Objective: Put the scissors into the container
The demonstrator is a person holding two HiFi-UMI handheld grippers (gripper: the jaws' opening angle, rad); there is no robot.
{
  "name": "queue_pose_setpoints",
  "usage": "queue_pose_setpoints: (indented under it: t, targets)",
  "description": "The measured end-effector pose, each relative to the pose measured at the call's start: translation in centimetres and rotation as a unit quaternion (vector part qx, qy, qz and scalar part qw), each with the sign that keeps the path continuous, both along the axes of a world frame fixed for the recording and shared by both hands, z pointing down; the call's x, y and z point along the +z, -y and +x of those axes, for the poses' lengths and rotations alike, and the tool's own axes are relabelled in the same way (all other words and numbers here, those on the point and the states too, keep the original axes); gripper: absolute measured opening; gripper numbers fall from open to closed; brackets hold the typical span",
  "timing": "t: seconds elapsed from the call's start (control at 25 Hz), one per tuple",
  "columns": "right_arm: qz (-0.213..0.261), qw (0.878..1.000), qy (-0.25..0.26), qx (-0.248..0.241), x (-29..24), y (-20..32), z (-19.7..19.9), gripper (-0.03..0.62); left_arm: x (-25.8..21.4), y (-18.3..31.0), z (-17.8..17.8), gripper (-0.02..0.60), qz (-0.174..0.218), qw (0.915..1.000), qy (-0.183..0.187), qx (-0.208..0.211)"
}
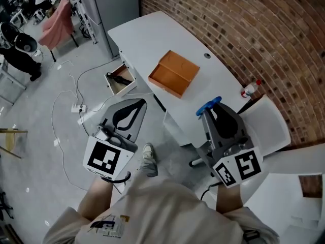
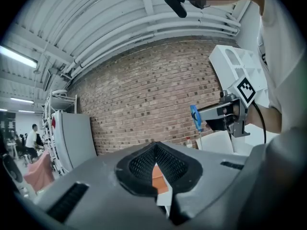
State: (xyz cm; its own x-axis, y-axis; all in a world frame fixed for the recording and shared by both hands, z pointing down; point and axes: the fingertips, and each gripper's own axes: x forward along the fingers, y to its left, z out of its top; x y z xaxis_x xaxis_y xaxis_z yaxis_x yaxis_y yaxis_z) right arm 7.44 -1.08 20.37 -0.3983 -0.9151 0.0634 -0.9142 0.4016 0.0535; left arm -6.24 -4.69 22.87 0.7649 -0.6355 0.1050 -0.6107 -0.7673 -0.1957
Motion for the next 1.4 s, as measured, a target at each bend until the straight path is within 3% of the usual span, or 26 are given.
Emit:
queue_pose_setpoints:
  t: [0.36,0.72,1.04,1.4]
  targets:
    - [-0.020,0.999,-0.015,0.028,1.3,10.5,-2.6,0.084,0.8,10.7,-2.5,0.008,-0.013,0.9995,0.003,0.027]
    - [-0.056,0.997,-0.052,0.021,3.2,16.4,-3.1,0.084,2.6,16.4,-2.3,0.008,-0.035,0.9986,0.001,0.041]
    - [-0.107,0.992,-0.055,-0.032,5.7,21.8,-2.9,0.084,4.8,20.3,-0.1,0.008,-0.061,0.9972,0.013,0.042]
    - [-0.170,0.976,-0.096,-0.092,10.1,27.9,-1.5,0.084,7.0,25.0,3.2,0.008,-0.075,0.9963,0.030,0.030]
